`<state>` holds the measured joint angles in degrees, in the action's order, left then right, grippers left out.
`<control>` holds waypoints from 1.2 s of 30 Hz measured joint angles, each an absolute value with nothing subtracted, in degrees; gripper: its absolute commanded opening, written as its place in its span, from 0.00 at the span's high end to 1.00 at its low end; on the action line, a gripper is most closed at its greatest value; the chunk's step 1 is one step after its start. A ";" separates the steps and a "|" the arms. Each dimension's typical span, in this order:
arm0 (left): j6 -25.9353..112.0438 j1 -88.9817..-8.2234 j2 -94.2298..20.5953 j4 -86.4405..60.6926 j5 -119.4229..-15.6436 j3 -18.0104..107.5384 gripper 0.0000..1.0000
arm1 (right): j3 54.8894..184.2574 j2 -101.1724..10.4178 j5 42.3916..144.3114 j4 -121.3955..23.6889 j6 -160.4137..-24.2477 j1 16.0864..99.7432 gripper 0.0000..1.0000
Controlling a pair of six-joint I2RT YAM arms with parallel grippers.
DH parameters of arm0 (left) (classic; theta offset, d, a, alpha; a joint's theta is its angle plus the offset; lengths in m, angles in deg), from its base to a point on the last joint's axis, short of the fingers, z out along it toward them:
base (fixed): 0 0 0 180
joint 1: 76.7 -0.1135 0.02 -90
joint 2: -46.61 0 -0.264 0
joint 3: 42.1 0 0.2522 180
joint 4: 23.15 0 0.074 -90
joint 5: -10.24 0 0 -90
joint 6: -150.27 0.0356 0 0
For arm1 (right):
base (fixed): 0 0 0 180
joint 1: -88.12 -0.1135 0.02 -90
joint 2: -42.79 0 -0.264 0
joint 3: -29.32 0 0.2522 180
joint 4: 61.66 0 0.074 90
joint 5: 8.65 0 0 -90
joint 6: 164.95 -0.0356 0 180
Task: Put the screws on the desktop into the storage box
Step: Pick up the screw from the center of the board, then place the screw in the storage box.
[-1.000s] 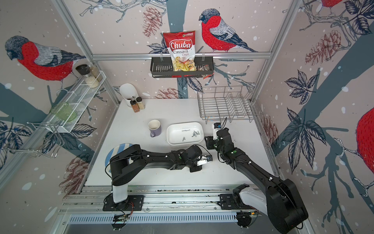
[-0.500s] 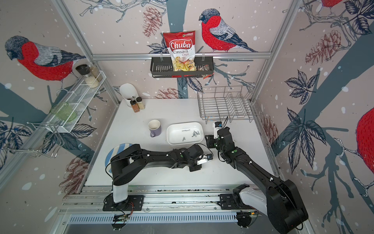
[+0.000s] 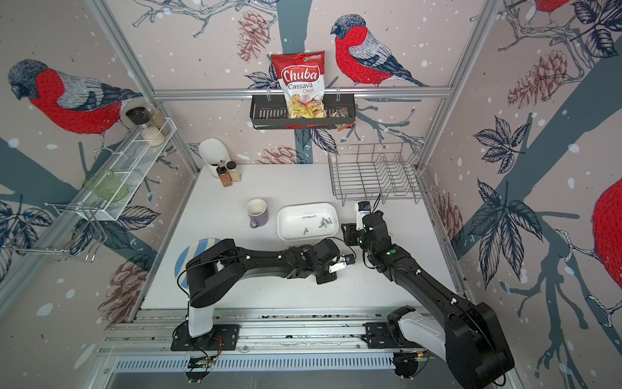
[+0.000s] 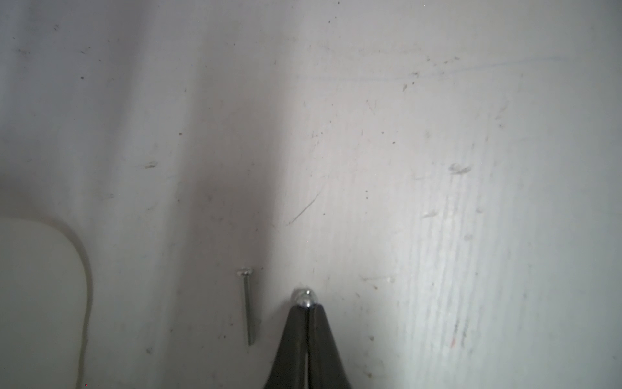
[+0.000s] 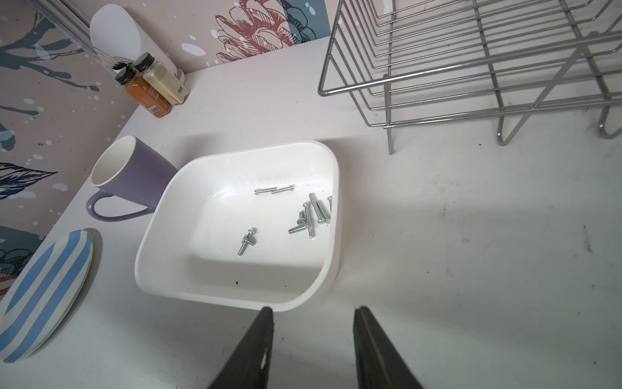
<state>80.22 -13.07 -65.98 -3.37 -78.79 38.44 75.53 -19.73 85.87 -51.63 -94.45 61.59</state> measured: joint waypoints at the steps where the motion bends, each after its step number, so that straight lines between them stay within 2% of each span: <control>1: 80.22 -13.07 -65.96 -3.26 -78.77 38.44 1.00 | 75.53 -19.71 85.87 -51.63 -94.45 61.59 0.57; 14: 80.13 -13.07 -60.50 0.59 -78.96 34.86 1.00 | 74.55 -16.41 86.35 -51.21 -94.65 62.64 0.57; 25: 78.47 -13.92 -53.85 -2.32 -81.70 31.93 1.00 | 74.09 -19.67 89.01 -51.26 -94.85 62.05 0.57; 29: 76.70 -15.86 -50.95 -2.96 -83.99 32.30 1.00 | 74.13 -20.85 89.41 -51.24 -94.93 61.75 0.57; 36: 71.21 -23.77 -49.04 -3.39 -86.07 37.72 1.00 | 72.97 -23.03 90.37 -51.91 -96.09 60.41 0.57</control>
